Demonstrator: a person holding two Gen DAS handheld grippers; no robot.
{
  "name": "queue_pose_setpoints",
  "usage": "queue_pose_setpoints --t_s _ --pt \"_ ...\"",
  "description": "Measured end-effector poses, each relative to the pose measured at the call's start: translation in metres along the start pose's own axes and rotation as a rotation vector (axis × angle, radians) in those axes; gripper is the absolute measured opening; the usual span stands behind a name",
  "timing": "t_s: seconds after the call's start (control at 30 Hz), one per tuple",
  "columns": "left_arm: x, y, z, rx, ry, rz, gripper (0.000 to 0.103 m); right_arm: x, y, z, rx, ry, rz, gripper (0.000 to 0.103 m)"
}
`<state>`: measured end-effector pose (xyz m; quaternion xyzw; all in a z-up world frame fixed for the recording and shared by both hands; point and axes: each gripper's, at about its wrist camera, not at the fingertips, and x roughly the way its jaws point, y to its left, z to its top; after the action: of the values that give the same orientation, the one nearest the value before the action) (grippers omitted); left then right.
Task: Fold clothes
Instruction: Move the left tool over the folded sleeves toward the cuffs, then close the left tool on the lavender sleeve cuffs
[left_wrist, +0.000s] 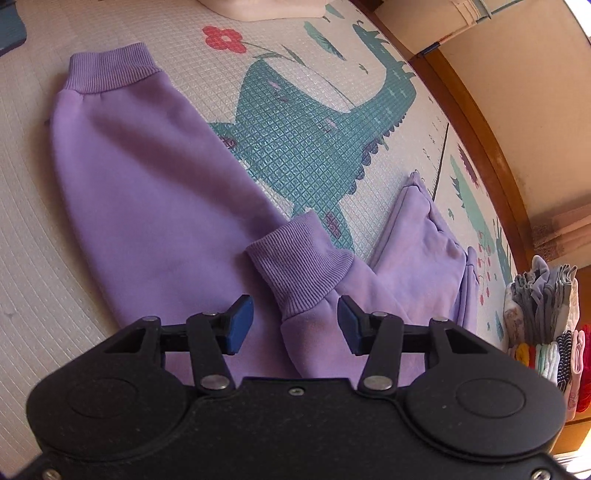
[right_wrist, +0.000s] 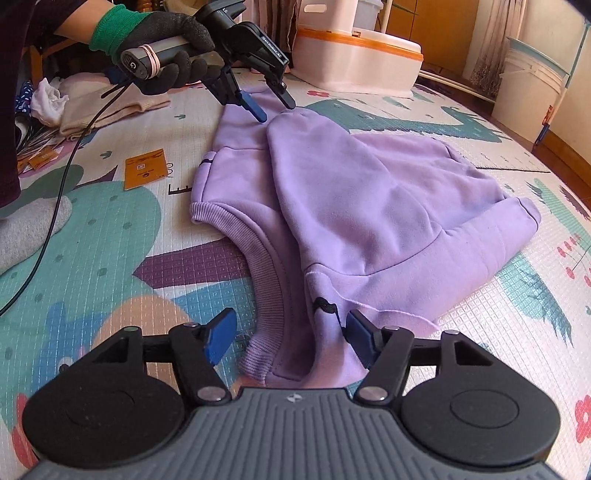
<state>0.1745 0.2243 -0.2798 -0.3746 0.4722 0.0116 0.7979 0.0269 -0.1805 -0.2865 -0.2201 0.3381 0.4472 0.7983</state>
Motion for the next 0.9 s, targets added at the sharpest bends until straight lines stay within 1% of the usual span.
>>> queue_pose_setpoints --t_s 0.13,0.27,0.33,0.4,0.47,0.57,0.63,0.7,0.73,0.77,0.9 --pt "-0.001 0.004 -0.002 -0.050 -0.008 -0.042 0.047 -0.001 -0.002 -0.002 0.012 -0.002 -0.004 0.065" --pt "0.003 0.011 -0.008 -0.100 -0.001 -0.059 0.047 -0.001 -0.003 -0.002 0.024 -0.006 0.000 0.065" --pt "0.004 0.018 -0.012 -0.147 -0.004 -0.076 0.046 -0.001 -0.001 -0.003 0.022 -0.004 0.011 0.065" --pt "0.003 0.025 -0.014 -0.184 -0.012 -0.097 0.046 -0.001 0.001 -0.004 0.015 0.001 0.019 0.067" --pt "0.003 0.026 -0.014 -0.194 -0.016 -0.103 0.045 0.001 0.001 -0.004 0.015 0.008 0.023 0.068" --pt "0.004 0.022 -0.012 -0.178 -0.018 -0.091 0.039 0.002 0.002 -0.004 0.014 0.014 0.027 0.070" --pt "0.005 0.018 -0.011 -0.157 -0.015 -0.077 0.034 0.002 0.004 -0.005 0.007 0.015 0.025 0.070" --pt "0.006 0.010 -0.010 -0.116 -0.010 -0.059 0.025 0.001 0.004 -0.004 0.007 0.014 0.025 0.070" --pt "0.006 0.007 -0.010 -0.092 -0.008 -0.049 0.021 0.001 0.004 -0.004 0.008 0.013 0.025 0.070" --pt "0.006 0.003 -0.009 -0.073 -0.009 -0.043 0.015 0.000 0.004 -0.004 0.009 0.010 0.021 0.069" --pt "-0.002 -0.011 -0.003 -0.025 -0.028 -0.063 0.013 -0.002 0.003 -0.005 0.008 -0.008 0.004 0.069"
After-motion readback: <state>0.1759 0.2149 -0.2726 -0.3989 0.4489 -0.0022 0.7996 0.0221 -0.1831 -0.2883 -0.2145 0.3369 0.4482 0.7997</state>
